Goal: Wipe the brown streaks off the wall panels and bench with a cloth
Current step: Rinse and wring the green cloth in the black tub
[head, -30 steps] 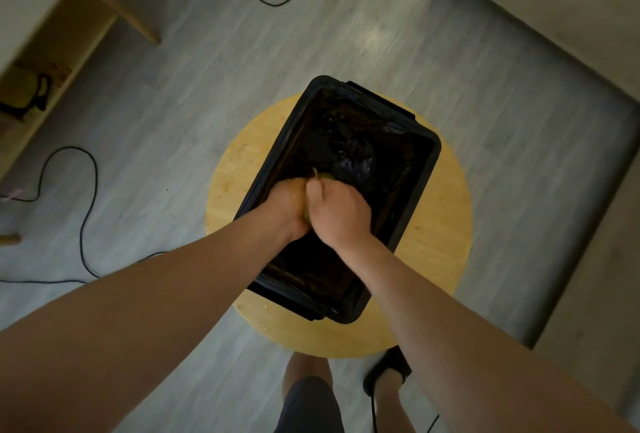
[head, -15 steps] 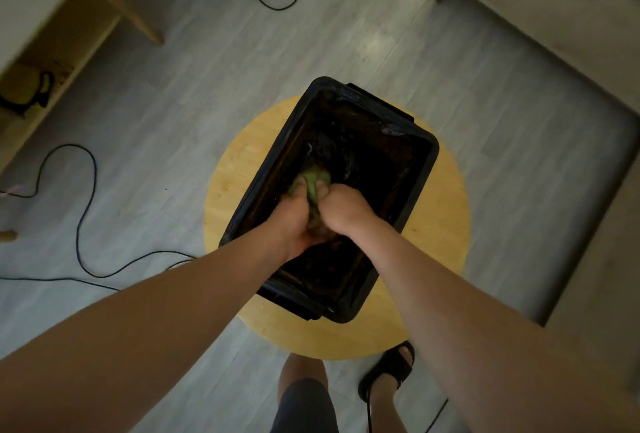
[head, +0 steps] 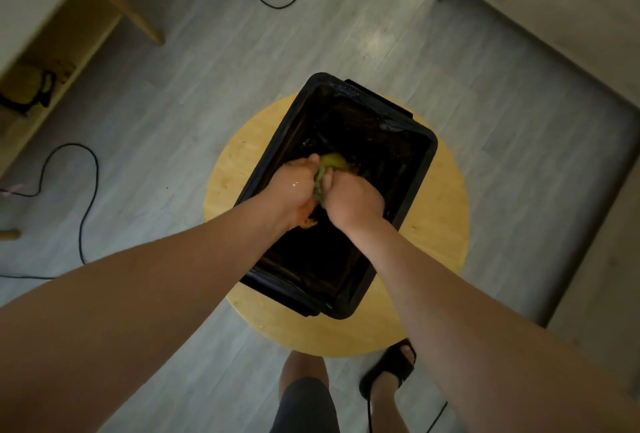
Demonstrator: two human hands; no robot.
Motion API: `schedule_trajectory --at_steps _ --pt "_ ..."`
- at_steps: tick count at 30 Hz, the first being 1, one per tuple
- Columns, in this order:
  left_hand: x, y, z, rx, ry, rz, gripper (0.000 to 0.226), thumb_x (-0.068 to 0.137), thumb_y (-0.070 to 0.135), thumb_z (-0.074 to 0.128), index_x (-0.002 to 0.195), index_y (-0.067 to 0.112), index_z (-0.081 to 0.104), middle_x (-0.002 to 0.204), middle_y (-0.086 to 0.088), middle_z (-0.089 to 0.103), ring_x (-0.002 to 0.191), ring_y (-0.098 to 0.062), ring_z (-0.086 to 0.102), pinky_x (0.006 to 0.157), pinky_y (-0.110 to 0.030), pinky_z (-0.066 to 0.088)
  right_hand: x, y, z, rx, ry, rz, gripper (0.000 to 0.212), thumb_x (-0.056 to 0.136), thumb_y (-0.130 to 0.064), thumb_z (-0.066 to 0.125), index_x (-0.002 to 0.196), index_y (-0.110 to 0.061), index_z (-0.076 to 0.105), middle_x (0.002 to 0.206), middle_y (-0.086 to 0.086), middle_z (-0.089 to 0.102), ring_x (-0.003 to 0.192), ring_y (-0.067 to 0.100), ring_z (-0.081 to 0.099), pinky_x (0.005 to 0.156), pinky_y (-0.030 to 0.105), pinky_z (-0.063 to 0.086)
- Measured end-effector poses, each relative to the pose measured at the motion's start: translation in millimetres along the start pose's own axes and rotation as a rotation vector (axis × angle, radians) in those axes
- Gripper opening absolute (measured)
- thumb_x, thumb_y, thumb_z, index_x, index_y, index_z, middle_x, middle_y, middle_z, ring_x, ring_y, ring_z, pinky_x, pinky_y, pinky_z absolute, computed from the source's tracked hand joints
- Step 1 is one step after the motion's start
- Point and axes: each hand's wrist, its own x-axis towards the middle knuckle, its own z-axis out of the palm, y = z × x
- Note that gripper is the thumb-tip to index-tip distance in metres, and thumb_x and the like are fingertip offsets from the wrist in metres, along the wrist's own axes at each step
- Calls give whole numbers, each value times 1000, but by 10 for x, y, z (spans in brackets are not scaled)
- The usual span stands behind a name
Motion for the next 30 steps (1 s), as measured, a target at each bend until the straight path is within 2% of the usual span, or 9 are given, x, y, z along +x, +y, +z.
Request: schedule_trajectory --at_steps 4,9,12,17,19,22,24,27,30 --pt "71 27 -125 192 -69 129 39 108 36 53 137 11 59 126 -5 70 117 -19 65 91 -32 52 138 103 -91 68 6 144 55 111 -45 27 124 -14 71 154 7 31 136 35 29 114 47 33" --pt "62 -37 -213 355 -66 170 51 96 44 71 136 19 52 119 1 67 101 -12 64 70 -23 47 171 173 -385 365 232 45 50 113 -38 30 81 -13 59 100 12 56 93 26 53 78 32 37" --pt "91 -145 -256 537 18 262 50 95 36 73 135 20 49 115 -2 64 86 -9 60 62 -20 46 178 127 -518 464 265 30 52 113 -39 34 66 -17 39 66 -1 44 58 14 41 55 29 28" --pt "25 -139 -346 749 -22 265 77 94 56 65 155 25 29 129 -8 59 98 -26 64 59 -26 45 258 96 -579 405 254 97 53 113 -42 30 71 -14 47 67 0 49 59 17 48 58 33 33" --pt "-42 -113 -399 870 -68 311 82 89 61 68 149 19 32 122 -2 61 95 -16 62 59 -19 43 313 52 -627 414 159 188 48 111 -47 33 107 -6 58 91 4 60 82 25 61 70 36 43" --pt "-93 -162 -444 942 -123 309 56 89 45 77 122 15 44 99 0 65 76 -10 61 51 -18 42 301 -31 -728 536 -137 295 66 99 -39 53 150 -8 24 118 8 56 102 26 58 78 37 46" --pt "-90 -181 -460 877 -78 286 27 97 34 65 102 10 52 80 -2 60 67 -17 57 51 -25 41 244 -36 -805 414 -332 234 64 90 -30 61 143 -18 28 110 7 54 94 25 59 70 35 51" --pt "-129 -135 -445 790 -51 238 30 101 32 54 83 8 57 70 -2 54 62 -15 53 51 -23 36 236 -5 -873 54 -471 34 22 91 -20 61 110 -11 54 97 14 59 79 28 56 61 34 46" --pt "-112 -117 -415 792 -23 181 41 105 35 49 73 9 49 68 -7 49 62 -21 49 57 -29 33 367 68 -848 -88 -390 -28 21 102 -32 58 107 -15 69 113 13 66 102 27 64 84 40 54"
